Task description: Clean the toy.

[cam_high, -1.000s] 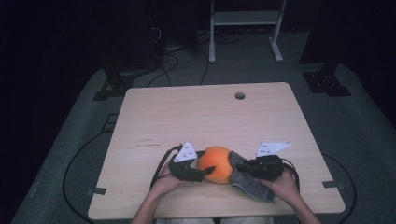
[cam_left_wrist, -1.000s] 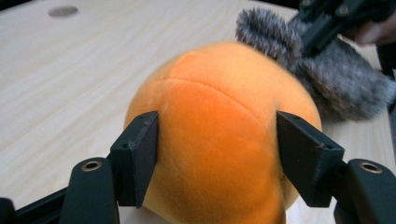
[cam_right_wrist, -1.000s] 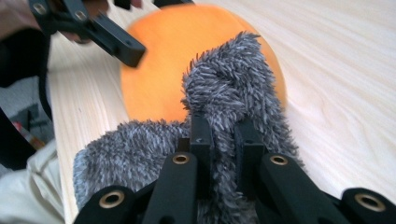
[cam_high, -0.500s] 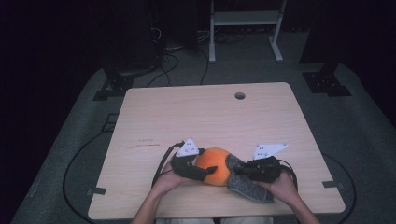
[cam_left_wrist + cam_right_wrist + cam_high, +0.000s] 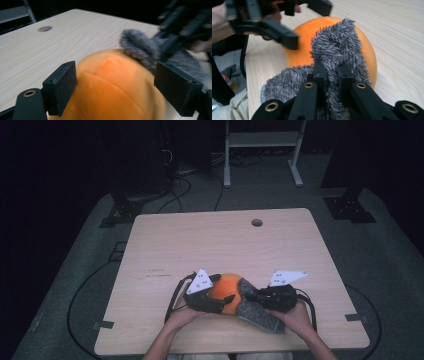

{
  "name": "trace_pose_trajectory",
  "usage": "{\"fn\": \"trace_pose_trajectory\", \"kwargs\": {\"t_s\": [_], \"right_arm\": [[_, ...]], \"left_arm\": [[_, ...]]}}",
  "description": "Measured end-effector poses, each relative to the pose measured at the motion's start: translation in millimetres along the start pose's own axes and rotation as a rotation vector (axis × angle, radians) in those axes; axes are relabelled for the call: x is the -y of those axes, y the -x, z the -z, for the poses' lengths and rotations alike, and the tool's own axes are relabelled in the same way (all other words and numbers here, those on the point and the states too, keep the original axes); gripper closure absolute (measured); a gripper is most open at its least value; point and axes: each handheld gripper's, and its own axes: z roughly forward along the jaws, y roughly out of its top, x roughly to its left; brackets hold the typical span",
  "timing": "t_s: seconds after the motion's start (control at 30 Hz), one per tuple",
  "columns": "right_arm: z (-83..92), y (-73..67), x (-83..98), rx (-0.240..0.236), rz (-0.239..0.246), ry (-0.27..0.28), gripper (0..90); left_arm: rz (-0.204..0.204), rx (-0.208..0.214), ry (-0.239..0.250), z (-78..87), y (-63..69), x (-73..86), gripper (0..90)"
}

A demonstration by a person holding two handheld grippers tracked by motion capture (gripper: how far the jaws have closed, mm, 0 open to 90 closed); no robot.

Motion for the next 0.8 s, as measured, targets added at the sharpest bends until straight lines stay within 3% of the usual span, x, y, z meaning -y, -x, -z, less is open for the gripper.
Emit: {"fn": "trace_pose_trajectory", "kwargs": {"t_s": [0.03, 0.07, 0.17, 0.23, 0.33, 0.4, 0.5, 0.57, 0.7, 0.73, 0.8], "right_arm": [[0.0, 0.0, 0.0, 0.0, 0.0, 0.0, 80.4], [-1.0, -1.6, -0.2, 0.004, 0.006, 0.0, 80.4], [-2.4, 1.6, 6.3, 0.034, -0.002, -0.025, 80.4], [-3.0, 9.0, 15.4, 0.053, -0.042, -0.058, 80.4], [-3.3, 19.7, 26.9, 0.079, -0.099, -0.117, 80.4], [-0.1, 21.3, 26.5, 0.073, -0.114, -0.09, 80.3], [3.1, 16.9, 15.9, 0.037, -0.105, -0.001, 80.2], [-0.4, 14.2, 10.8, 0.02, -0.098, 0.026, 80.2], [-9.3, 17.1, 15.9, 0.02, -0.115, 0.0, 80.2], [-8.3, 22.9, 21.4, 0.056, -0.143, -0.039, 80.3], [-6.1, 26.3, 24.8, 0.073, -0.157, -0.056, 80.3]], "left_arm": [[0.0, 0.0, 0.0, 0.0, 0.0, 0.0, 18.9], [-0.011, -0.014, -0.04, -2.0, -0.8, 2.3, 18.9], [0.001, -0.033, -0.075, -1.5, -6.2, 9.7, 22.8], [0.033, -0.027, -0.082, 2.4, -12.4, 14.4, 23.7], [0.04, -0.021, -0.096, 7.7, -19.2, 21.1, 24.9], [0.052, -0.018, -0.095, 9.8, -22.2, 24.1, 25.0], [0.055, -0.009, -0.092, 9.9, -22.1, 26.0, 25.1], [0.049, -0.007, -0.094, 10.0, -22.0, 26.2, 25.1], [0.041, 0.003, -0.096, 11.5, -22.3, 27.7, 25.0], [0.038, 0.004, -0.097, 11.8, -22.2, 27.8, 25.0], [0.034, 0.015, -0.088, 12.0, -21.5, 28.8, 25.1]]}}
